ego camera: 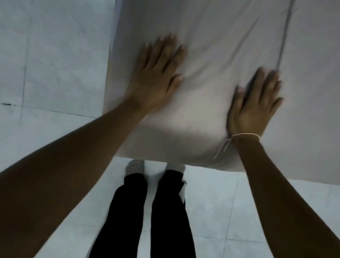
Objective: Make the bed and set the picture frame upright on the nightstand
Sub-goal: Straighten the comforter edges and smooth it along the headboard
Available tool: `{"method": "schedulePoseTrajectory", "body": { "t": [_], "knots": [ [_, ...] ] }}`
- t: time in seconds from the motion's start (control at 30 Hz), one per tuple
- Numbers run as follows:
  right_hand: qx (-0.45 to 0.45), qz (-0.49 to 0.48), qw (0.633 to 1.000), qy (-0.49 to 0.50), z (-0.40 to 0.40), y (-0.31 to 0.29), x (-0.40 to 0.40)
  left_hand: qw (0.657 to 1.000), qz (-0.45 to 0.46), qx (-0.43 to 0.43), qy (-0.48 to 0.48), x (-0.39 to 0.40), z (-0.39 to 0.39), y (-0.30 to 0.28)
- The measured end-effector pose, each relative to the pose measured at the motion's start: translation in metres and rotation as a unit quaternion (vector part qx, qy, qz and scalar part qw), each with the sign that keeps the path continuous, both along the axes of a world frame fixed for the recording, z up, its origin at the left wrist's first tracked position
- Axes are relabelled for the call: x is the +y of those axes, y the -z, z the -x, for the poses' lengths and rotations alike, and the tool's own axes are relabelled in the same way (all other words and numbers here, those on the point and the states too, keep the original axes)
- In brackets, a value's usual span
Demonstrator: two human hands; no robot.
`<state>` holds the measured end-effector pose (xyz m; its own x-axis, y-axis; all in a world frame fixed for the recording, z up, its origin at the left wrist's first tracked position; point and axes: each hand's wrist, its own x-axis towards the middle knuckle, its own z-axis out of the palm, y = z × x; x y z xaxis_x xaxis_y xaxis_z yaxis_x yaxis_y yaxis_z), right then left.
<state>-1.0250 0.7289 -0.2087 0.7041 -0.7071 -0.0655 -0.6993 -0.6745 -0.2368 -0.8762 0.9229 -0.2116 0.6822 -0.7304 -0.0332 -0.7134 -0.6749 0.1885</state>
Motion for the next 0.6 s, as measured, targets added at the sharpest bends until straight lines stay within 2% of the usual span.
{"method": "schedulePoseTrajectory", "body": {
  "t": [0.07,0.2,0.37,0.47,0.53,0.6],
  "knots": [
    [0.044,0.014,0.999,0.008,0.006,0.01,0.016,1.0,-0.013,0.004,-0.02,0.002,0.008,0.005],
    [0.078,0.003,0.997,-0.026,0.039,0.011,0.057,0.998,-0.038,0.034,-0.038,0.018,0.038,0.001],
    [0.143,-0.063,0.986,-0.06,0.057,-0.006,0.069,0.992,-0.093,0.081,-0.028,0.044,0.068,-0.011],
    [0.187,-0.125,0.971,-0.075,0.051,-0.031,0.065,0.98,-0.123,0.153,-0.033,0.048,0.071,-0.039],
    [0.203,-0.171,0.96,-0.086,0.049,-0.051,0.065,0.969,-0.124,0.21,-0.047,0.048,0.072,-0.061],
    [0.202,-0.193,0.956,-0.088,0.047,-0.078,0.066,0.966,-0.103,0.227,-0.061,0.046,0.069,-0.093]
  ]
}}
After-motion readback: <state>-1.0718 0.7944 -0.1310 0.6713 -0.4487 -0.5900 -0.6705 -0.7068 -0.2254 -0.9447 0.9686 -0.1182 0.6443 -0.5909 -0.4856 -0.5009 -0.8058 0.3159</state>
